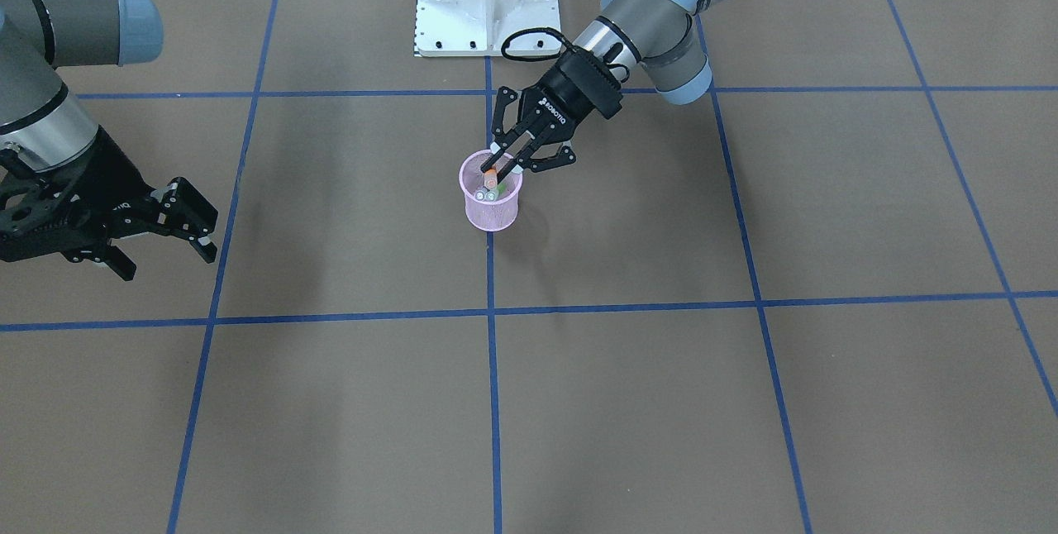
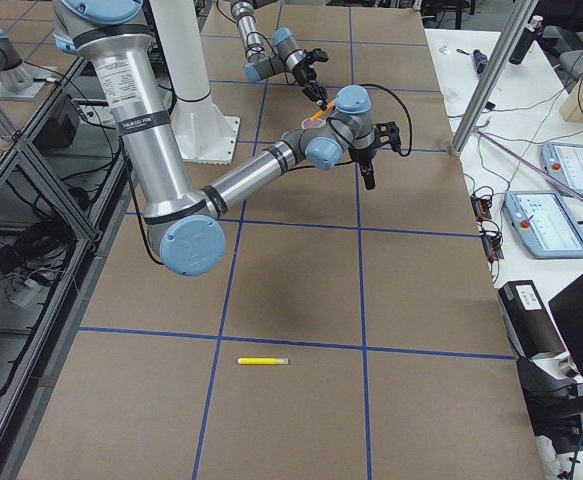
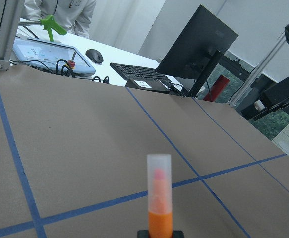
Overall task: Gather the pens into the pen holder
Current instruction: 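Lower the orange marker into the cup and open the left gripper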
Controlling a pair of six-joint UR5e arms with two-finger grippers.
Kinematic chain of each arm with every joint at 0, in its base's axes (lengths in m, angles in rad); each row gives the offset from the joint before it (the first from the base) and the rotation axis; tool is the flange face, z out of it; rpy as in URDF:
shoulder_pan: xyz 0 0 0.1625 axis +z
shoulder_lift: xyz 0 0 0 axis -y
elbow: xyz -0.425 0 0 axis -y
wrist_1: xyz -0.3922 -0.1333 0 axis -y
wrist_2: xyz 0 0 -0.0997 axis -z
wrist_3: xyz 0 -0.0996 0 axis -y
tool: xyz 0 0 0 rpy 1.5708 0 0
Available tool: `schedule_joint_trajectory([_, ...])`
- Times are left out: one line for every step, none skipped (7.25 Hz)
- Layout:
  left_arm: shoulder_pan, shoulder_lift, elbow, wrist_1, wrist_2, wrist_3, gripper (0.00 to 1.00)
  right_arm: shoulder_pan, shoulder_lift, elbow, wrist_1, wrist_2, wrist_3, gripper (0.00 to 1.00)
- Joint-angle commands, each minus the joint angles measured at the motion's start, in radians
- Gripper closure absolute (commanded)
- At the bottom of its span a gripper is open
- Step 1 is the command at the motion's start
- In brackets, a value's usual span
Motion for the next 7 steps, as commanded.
schedule_joint_trajectory([0.002,0.004,0.003,-0.005,0.0,0.065,0.97,0.0,-0.001,0.0,0.0,-0.001,0.0,0.0])
schedule_joint_trajectory([0.002,0.001,0.003,-0.005,-0.002,0.066,0.51,0.0,-0.001,0.0,0.0,-0.001,0.0,0.0])
schedule_joint_trajectory([0.005,0.004,0.004,-0.005,-0.003,0.066,0.25,0.0,-0.003,0.0,0.0,-0.001,0.0,0.0])
schedule_joint_trajectory([0.005,-0.001,0.003,-0.007,-0.003,0.064,0.01,0.0,-0.003,0.0,0.0,-0.001,0.0,0.0])
schedule_joint_trajectory([0.005,-0.001,0.001,-0.005,-0.003,0.061,0.01,0.003,-0.003,0.0,0.0,0.0,0.0,0.0])
schedule_joint_trajectory([0.005,-0.002,0.0,0.0,-0.005,0.057,0.01,0.02,-0.003,-0.001,-0.003,0.006,-0.008,0.0])
schedule_joint_trajectory([0.005,0.005,-0.008,0.01,-0.005,0.055,0.01,0.043,-0.006,-0.004,-0.009,0.009,-0.032,0.0])
